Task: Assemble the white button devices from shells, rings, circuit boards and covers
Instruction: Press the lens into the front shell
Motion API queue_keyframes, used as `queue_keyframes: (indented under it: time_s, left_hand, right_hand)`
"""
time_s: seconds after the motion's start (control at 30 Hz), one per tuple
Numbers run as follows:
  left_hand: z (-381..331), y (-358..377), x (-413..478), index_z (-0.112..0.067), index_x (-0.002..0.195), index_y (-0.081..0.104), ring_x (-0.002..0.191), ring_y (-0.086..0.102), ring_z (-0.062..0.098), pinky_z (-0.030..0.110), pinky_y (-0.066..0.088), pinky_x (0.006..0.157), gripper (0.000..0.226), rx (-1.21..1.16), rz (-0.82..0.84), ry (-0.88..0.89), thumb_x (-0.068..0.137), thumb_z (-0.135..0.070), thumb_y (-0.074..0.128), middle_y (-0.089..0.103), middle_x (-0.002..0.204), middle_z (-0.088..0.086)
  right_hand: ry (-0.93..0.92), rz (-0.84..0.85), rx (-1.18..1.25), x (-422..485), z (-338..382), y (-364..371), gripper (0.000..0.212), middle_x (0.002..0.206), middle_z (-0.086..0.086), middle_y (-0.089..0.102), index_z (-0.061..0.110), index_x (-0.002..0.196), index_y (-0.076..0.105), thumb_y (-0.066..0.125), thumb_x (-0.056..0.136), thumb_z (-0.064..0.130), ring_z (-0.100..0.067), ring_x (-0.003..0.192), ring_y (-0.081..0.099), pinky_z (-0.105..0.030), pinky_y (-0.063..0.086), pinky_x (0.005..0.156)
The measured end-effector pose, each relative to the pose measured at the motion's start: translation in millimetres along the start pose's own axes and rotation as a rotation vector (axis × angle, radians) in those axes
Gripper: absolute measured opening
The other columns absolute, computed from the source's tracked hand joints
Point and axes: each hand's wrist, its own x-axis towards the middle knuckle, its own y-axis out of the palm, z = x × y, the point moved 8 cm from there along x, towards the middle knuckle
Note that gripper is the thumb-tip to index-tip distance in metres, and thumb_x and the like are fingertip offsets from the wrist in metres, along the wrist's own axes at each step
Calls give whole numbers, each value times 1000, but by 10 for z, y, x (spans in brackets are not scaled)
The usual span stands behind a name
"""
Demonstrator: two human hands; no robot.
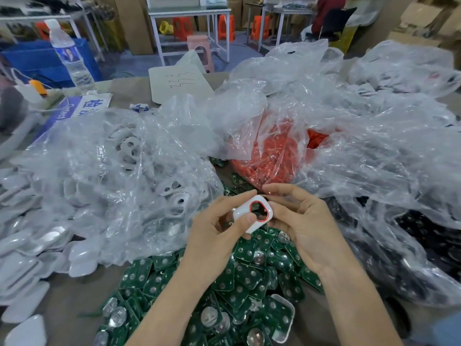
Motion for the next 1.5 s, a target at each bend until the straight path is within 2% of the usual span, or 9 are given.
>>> queue_keyframes:
  time_s: [0.1, 0.23, 0.33, 0.5, 0.63, 0.73, 0.9, 1.1, 1.5]
  left_hand:
    - [9, 4, 3, -42, 101, 74, 76, 63, 11, 18, 52, 62, 28, 12, 13, -5, 79, -26, 67, 68, 97, -1]
    - [43, -1, 10, -43, 99, 74, 78, 66, 9, 18, 53, 63, 36, 24, 17, -31, 87, -10, 68, 72, 99, -2]
    - [56, 11, 6, -43, 98, 74, 79, 66, 7, 18, 53, 62, 38, 52, 22, -47, 88, -6, 68, 73, 97, -6]
    - [60, -7, 2, -42, 99, 73, 81, 68, 6, 17, 53, 61, 36, 97, 4, -48, 89, -7, 68, 72, 98, -10]
    - [49, -11, 6, -48, 95, 73, 79, 68, 6, 16, 52, 61, 39, 109, -1, -38, 89, -9, 68, 73, 95, -13]
    - [69, -14, -2, -41, 99, 74, 79, 68, 7, 17, 53, 61, 35, 100, -1, -42, 89, -8, 67, 73, 96, -11]
    - [86, -13, 2, -38, 101, 73, 80, 69, 8, 18, 53, 61, 33, 94, 1, -59, 89, -7, 68, 73, 98, -11]
    - [102, -8, 9, -36, 100, 72, 79, 69, 9, 19, 54, 62, 33, 76, 6, -75, 87, -5, 70, 73, 93, -7]
    - [134, -23, 7, -27, 97, 71, 73, 68, 11, 17, 53, 62, 22, 91, 1, -93, 85, -8, 72, 73, 85, -2]
  right_hand:
    - [38, 3, 16, 4, -39, -27, 25, 87, -13, 75, 17, 82, 76, 79, 58, 21, -19, 75, 71, -22, 55, 64]
    - [64, 36, -7, -11, -52, -48, 22, 89, -15, 74, 14, 85, 78, 76, 63, 17, -20, 78, 70, -22, 56, 67]
    - [63, 63, -52, -20, -59, -36, 18, 93, -12, 75, 17, 89, 79, 71, 74, 9, -21, 86, 71, -23, 56, 72]
    - [38, 90, -88, -41, -47, -11, 31, 101, -9, 74, 15, 96, 78, 55, 90, -6, -22, 97, 70, -23, 56, 76]
    - [30, 113, -76, -86, -25, 51, 24, 101, -7, 75, 19, 101, 77, 71, 78, 13, -20, 94, 71, -23, 55, 75]
    - [5, 62, -153, -78, -46, 52, 34, 90, -3, 75, 29, 95, 77, 73, 77, 1, -13, 85, 70, -20, 53, 74]
    - [60, 14, -47, -66, -107, 54, 35, 76, -3, 73, 24, 88, 77, 70, 77, -8, -14, 75, 69, -27, 58, 71]
    - [79, -33, 20, -69, -135, 35, 28, 77, -12, 72, 14, 95, 72, 69, 78, -9, -23, 74, 71, -32, 59, 68]
    - [7, -75, -12, -77, -135, 57, 32, 76, -5, 73, 21, 98, 71, 69, 79, -5, -18, 76, 70, -25, 55, 72]
